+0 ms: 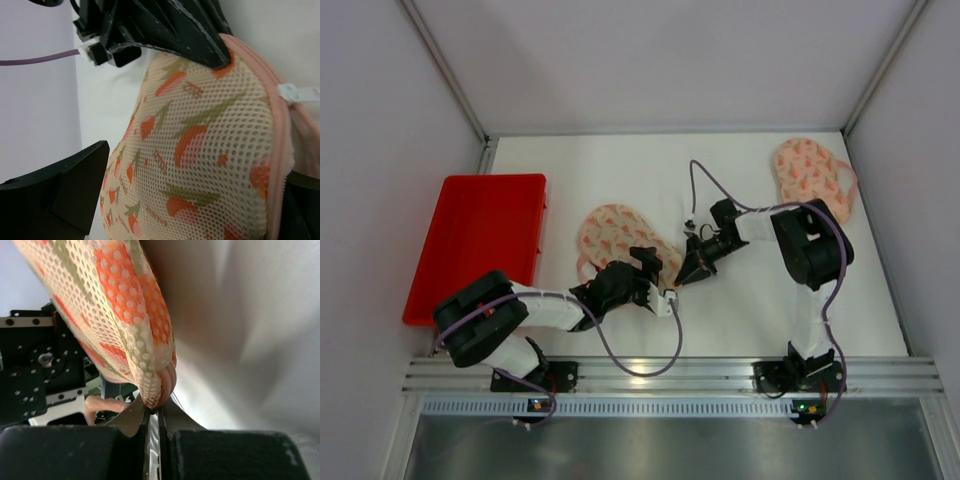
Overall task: Place the bra in the laundry bag and zip it closed
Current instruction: Adjust the bra in the laundry bag.
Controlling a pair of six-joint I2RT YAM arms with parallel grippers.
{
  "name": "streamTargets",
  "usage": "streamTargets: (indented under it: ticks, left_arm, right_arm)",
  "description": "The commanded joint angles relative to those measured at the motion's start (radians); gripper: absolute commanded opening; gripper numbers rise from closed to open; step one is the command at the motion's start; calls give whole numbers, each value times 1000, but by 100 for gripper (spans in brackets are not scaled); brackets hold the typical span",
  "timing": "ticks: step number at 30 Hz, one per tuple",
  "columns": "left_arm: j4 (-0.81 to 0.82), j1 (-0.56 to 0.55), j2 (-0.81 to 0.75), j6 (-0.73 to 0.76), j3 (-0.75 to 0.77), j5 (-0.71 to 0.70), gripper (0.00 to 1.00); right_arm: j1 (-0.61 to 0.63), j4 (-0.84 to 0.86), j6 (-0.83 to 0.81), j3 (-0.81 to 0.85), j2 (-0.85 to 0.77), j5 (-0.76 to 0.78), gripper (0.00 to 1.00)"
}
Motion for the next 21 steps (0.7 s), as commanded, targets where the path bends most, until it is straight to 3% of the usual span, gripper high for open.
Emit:
streamTargets:
  ticks: [1, 6, 7, 8, 11, 12, 13, 16, 17, 21]
  left_arm:
    - [186, -1, 44, -13, 78, -11, 99]
    - [185, -1, 96, -9, 105, -2, 99]
    - [185, -1, 95, -10, 102, -2, 99]
    - [185, -1, 92, -14, 97, -2, 98]
    - [182, -1, 70, -11, 60, 34, 99]
    - [175, -1, 65, -4, 54, 35, 99]
    - [163, -1, 53, -4, 49, 38, 99]
    - [122, -1, 18, -27, 37, 34, 99]
    - [90, -2, -2, -35, 40, 34, 99]
    - [-214, -2, -169, -79, 63, 96, 98]
  right_arm:
    - [30, -28, -38, 44, 20, -28, 0]
    - [43, -24, -31, 67, 31, -47, 3]
    - [42, -24, -29, 72, 33, -47, 11]
    - [40, -24, -28, 75, 30, -47, 26]
    - [34, 9, 18, 67, 19, -50, 44]
    - [34, 28, 32, 66, 22, -54, 45]
    - [34, 41, 44, 66, 25, -60, 44]
    - [36, 44, 51, 76, 37, -56, 17]
    - [34, 44, 52, 79, 40, -50, 4]
    - [17, 49, 55, 75, 45, -47, 0]
